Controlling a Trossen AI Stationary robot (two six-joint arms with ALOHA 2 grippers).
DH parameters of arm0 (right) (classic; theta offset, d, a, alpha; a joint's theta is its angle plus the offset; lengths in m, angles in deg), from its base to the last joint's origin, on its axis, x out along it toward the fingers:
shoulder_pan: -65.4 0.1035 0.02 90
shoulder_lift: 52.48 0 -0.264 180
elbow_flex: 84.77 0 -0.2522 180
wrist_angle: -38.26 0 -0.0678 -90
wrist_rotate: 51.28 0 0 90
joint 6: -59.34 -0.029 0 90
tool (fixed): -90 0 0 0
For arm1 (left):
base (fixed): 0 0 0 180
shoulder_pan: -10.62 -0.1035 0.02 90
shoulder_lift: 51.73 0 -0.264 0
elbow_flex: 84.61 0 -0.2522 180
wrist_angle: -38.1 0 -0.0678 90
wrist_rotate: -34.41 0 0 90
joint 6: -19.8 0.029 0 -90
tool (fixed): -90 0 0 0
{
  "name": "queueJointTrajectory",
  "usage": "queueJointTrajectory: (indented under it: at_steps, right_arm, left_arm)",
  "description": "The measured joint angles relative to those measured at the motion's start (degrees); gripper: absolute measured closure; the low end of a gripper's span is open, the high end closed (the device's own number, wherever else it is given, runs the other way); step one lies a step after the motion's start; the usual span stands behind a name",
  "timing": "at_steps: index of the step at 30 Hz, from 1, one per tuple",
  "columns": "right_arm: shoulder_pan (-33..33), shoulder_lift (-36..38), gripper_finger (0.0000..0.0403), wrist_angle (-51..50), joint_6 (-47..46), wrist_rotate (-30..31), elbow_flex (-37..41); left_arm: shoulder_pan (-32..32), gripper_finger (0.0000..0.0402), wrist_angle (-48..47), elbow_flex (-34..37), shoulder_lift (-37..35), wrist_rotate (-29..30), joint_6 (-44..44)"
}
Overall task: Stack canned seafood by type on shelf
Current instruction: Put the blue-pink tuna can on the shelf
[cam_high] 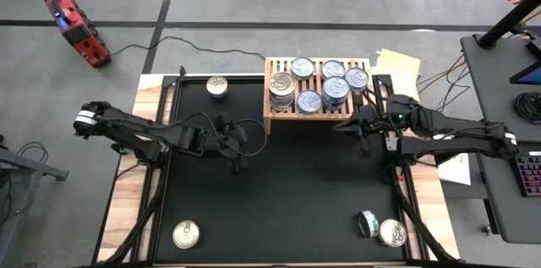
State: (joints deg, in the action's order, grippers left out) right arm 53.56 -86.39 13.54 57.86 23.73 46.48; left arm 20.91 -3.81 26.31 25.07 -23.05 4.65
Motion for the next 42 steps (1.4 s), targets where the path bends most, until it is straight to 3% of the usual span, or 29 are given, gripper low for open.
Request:
queueJointTrajectory:
  at_steps: [7, 16, 22, 31, 36, 42]
  right_arm:
    - [0.68, -1.94, 0.0394, 9.44, -2.79, -0.03, 5.73]
    - [6.22, -2.65, 0.0394, 10.08, -4.52, -0.04, 6.74]
    - [10.93, -2.64, 0.0394, 13.18, -3.11, -0.03, 6.57]
    - [11.47, -2.63, 0.0394, 13.23, 0.84, 0.33, 6.53]
    - [11.47, -2.65, 0.0394, 13.42, -2.18, 0.57, 6.3]
    - [11.47, -3.41, 0.0394, 13.31, -2.25, 1.87, 6.75]
  left_arm:
    - [-2.0, 0.0086, -4.49, 0.87, 0.0, 4.04, -1.8]
    - [-2.23, 0.0086, -8.01, 2.09, 0.0, 3.99, -1.89]
    - [-3.23, 0.0086, -8.14, 3.4, -0.02, 4.15, 4.42]
    - [-4.84, 0.0086, -9.65, 3.4, -0.3, 4.23, 4.76]
    - [-4.62, 0.0086, -20.74, -0.41, -0.61, -2.91, -4.0]
    - [-3.48, 0.0086, -30.72, -3.57, -0.66, -18.98, -13.77]
